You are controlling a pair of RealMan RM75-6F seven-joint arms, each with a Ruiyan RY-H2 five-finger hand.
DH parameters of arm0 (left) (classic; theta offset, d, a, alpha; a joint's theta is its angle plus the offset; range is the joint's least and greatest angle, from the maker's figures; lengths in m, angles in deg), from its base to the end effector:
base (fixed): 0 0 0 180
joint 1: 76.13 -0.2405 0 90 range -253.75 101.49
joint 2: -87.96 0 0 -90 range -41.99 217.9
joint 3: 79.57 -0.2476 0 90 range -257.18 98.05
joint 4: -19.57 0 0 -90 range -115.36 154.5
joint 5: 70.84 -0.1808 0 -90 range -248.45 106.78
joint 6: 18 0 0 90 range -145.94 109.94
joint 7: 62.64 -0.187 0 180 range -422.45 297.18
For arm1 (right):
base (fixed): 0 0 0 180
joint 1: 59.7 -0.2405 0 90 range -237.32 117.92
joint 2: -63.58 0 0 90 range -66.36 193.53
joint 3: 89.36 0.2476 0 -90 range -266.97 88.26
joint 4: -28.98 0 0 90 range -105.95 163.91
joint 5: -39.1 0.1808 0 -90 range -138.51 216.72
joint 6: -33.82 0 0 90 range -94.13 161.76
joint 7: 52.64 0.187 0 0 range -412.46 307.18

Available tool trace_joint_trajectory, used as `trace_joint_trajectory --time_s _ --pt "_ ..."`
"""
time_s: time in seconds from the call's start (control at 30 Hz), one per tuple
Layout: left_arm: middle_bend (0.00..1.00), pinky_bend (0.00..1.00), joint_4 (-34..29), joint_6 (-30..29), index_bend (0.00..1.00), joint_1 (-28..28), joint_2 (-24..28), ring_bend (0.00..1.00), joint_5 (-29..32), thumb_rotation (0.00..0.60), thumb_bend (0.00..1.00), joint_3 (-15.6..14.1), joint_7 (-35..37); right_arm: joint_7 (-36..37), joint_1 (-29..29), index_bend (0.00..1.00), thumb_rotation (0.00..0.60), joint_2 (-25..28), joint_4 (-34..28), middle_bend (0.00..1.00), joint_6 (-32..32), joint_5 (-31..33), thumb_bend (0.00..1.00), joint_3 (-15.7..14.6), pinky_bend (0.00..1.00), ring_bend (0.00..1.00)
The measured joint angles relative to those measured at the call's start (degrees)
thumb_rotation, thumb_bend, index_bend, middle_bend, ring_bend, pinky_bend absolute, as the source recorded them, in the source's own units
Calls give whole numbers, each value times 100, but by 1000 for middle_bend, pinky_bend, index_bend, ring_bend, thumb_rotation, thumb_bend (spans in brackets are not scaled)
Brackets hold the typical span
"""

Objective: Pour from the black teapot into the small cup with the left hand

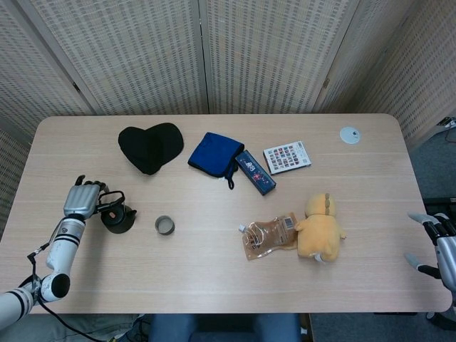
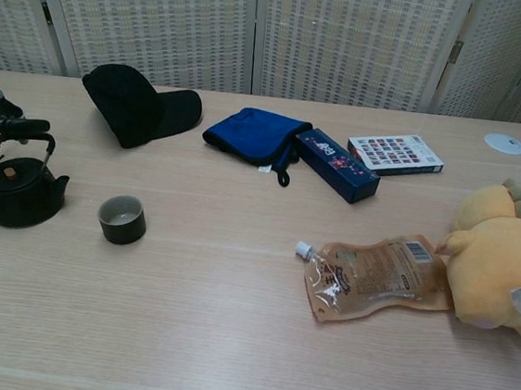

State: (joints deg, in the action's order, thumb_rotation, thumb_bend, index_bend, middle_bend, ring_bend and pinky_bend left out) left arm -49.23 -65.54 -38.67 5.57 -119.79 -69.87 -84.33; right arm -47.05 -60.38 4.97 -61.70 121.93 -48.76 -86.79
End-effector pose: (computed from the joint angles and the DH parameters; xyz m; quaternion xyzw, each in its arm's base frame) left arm -0.2847 0.4011 0.0689 -0.6670 -0.4294 -0.2137 0.5701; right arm -0.3060 -0.1986 0.2196 0.5851 -0.3783 0.3811 0.6076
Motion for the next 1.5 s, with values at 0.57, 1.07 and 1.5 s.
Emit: trace_joint_trajectory --time_s 0.57,1.07,1.5 --pt "302 0 -64 -48 469 37 16 239 27 0 58 -66 -12 32 -15 237 600 -35 53 285 -32 47 109 31 264 229" --pt "302 0 -1161 -564 470 -226 651 247 -445 0 58 -173 131 -34 -60 237 600 -20 -26 286 -63 5 109 41 264 229" --pt "302 0 -2370 -1373 470 -760 1342 254 -1288 0 58 -491 290 -109 -130 237 600 -21 -88 286 -135 -7 109 55 264 229"
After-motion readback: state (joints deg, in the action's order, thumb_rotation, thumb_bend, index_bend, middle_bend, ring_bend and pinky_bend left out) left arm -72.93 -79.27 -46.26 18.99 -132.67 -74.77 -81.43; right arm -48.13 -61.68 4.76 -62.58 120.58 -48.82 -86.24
